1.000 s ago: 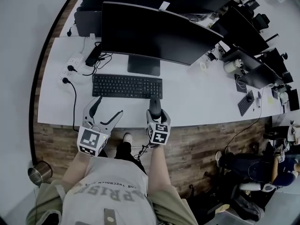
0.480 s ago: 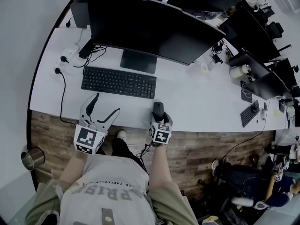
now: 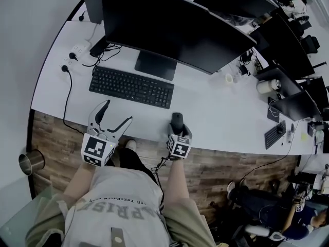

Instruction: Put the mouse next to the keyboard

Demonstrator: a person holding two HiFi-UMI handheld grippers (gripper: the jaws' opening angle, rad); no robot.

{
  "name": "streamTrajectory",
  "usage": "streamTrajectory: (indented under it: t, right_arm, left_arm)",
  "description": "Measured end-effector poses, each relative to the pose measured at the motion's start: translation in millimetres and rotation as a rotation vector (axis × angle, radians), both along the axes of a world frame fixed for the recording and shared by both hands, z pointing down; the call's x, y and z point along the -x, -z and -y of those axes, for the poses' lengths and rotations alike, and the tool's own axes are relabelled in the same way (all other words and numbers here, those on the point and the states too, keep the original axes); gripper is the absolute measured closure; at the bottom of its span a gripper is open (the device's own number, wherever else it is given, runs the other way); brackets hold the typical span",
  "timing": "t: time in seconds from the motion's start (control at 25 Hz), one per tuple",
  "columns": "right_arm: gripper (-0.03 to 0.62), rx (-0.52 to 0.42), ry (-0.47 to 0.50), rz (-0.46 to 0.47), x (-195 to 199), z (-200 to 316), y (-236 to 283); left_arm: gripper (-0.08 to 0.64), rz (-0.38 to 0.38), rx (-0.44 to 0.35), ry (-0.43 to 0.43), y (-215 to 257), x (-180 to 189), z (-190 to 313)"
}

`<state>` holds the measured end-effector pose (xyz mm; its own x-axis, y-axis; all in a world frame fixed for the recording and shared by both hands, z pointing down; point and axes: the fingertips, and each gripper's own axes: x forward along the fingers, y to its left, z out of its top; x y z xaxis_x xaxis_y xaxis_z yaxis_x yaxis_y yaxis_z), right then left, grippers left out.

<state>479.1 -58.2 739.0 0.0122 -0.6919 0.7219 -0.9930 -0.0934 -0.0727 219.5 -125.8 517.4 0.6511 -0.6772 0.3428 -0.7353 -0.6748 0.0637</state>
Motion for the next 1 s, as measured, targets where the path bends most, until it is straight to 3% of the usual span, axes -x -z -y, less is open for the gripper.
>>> streamTrajectory:
  t: [0.44,0.6,0.68,1.0]
  right_arm:
    - [0.298,0.03,-0.001,0.014,0.2,1.6,-5.2]
    - [0.26,0.012,-0.023,0.014,-2.3,-1.4,-3.9]
    - [0.199,-0.013,-0.028,0.019,-2.4,-1.9,0.5]
    - [0.198,-0.243,-0.07,-0.009,2.2,5.4,79.5]
  left_arm:
    - [0.19,-0.006,0.001,-0.009,-3.2,-4.3,4.1]
    - [0.19,-0.006,0.002,-0.013,-2.4,-2.0,5.0]
    - [0.19,-0.007,0.003,-0.015,-2.4,-0.1,5.4]
    - [0.19,-0.022,-0.018,-0.071,3.5,-0.9,4.7]
